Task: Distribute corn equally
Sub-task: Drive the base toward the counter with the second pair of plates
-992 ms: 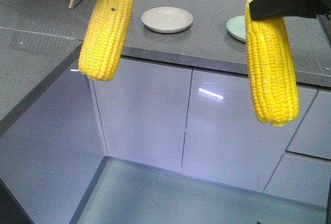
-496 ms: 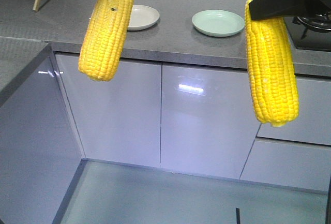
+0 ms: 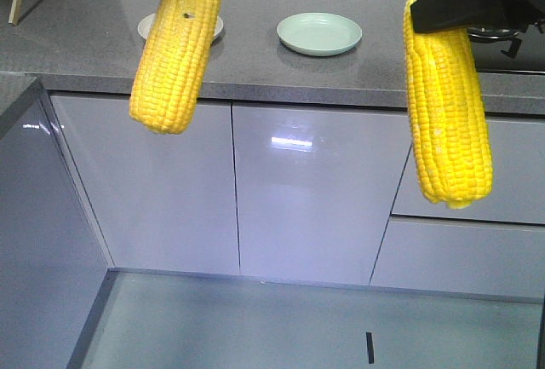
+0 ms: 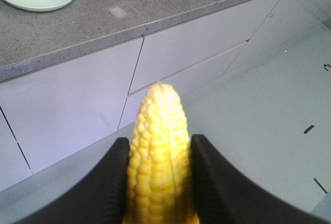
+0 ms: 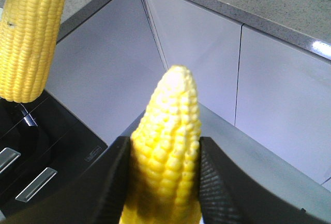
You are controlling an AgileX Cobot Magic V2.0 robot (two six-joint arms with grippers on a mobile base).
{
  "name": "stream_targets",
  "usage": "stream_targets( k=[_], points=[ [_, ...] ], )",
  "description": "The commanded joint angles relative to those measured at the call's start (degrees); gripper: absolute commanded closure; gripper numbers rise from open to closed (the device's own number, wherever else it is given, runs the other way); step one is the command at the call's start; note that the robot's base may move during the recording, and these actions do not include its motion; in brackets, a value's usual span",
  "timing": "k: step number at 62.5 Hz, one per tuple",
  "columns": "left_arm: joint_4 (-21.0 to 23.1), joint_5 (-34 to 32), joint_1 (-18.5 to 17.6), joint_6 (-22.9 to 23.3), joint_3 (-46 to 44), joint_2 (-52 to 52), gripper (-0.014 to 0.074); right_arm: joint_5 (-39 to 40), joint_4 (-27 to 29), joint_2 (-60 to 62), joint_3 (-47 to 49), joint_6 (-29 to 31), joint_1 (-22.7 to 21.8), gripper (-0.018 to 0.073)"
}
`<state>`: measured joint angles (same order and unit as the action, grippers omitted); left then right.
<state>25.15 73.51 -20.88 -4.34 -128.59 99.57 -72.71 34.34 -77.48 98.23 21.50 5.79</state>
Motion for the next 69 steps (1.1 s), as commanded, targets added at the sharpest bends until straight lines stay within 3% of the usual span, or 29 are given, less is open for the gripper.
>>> stream_targets(
  k=[1, 69],
  points=[
    [1.9, -1.5, 0.1, 0.4, -1.1, -2.3, 0.0603, 2.0, 2.2, 1.2, 1.5, 0.3, -0.4, 0.0561],
    [1.9, -1.5, 0.1, 0.4, -1.1, -2.3, 0.0603, 2.0, 2.2, 1.2, 1.5, 0.3, -0.4, 0.0561]
  ],
)
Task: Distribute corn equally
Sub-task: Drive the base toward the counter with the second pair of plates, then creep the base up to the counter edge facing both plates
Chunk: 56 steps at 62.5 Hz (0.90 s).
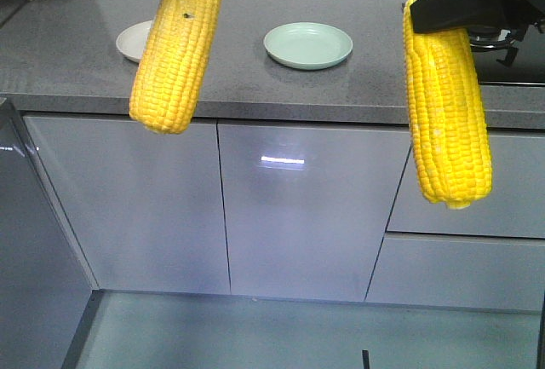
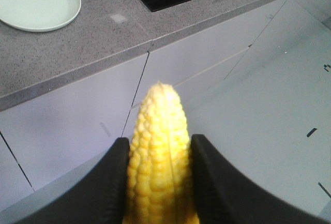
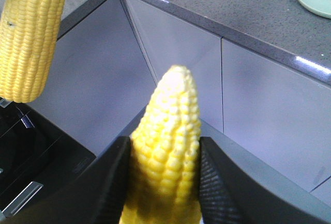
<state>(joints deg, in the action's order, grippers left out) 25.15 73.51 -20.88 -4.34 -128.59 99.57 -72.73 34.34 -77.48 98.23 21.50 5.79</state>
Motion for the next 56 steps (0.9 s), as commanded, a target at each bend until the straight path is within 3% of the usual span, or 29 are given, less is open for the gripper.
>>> stream_targets(
  k=[1, 56],
  points=[
    [1.9, -1.5, 0.1, 0.4, -1.1, -2.3, 0.0603, 2.0, 2.2, 1.2, 1.5, 0.3, -0.4, 0.0561],
    [1.9, -1.5, 0.1, 0.4, -1.1, -2.3, 0.0603, 2.0, 2.2, 1.2, 1.5, 0.3, -0.4, 0.0561]
  ],
)
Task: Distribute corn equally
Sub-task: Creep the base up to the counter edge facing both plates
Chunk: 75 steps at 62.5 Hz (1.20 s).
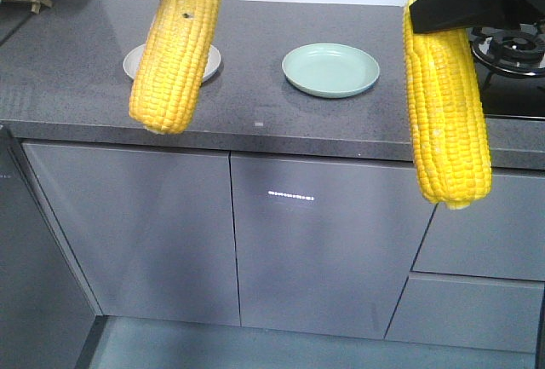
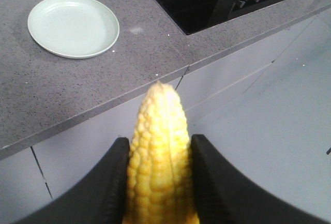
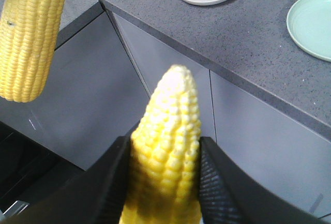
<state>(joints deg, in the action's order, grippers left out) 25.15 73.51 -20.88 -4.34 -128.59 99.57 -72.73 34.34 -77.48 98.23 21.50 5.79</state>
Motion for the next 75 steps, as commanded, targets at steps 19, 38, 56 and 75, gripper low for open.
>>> stream_targets(
  k=[19, 38, 56, 75],
  points=[
    [1.9, -1.5, 0.1, 0.4, -1.1, -2.3, 0.0603, 2.0, 2.2, 1.2, 1.5, 0.3, -0.4, 0.0561],
    [1.9, -1.5, 0.1, 0.4, -1.1, -2.3, 0.0603, 2.1, 2.2, 1.2, 1.5, 0.3, -0.4, 0.0561],
    [1.9, -1.5, 0.1, 0.4, -1.1, -2.3, 0.0603, 2.1, 2.2, 1.2, 1.5, 0.3, -0.4, 0.0561],
    [1.9, -1.5, 0.1, 0.4, -1.1, -2.3, 0.0603, 2.1, 2.2, 1.2, 1.5, 0.3, -0.4, 0.0561]
  ],
)
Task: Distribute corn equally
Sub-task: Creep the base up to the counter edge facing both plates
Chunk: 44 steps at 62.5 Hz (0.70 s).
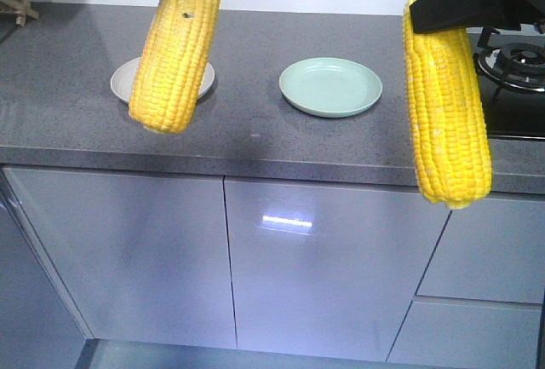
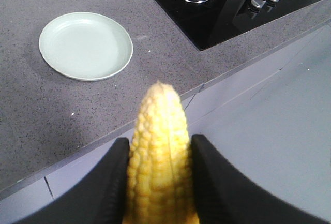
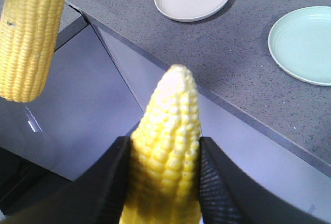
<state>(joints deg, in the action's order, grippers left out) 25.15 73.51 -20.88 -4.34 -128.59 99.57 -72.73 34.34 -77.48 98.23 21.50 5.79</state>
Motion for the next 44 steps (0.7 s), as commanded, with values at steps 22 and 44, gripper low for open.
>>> stream_targets(
  k=[22, 44],
  points=[
    [1.9, -1.5, 0.1, 0.4, -1.1, -2.3, 0.0603, 2.1, 2.2, 1.2, 1.5, 0.3, -0.4, 0.0561],
    [1.9, -1.5, 0.1, 0.4, -1.1, -2.3, 0.0603, 2.1, 2.2, 1.2, 1.5, 0.3, -0.4, 0.0561]
  ],
)
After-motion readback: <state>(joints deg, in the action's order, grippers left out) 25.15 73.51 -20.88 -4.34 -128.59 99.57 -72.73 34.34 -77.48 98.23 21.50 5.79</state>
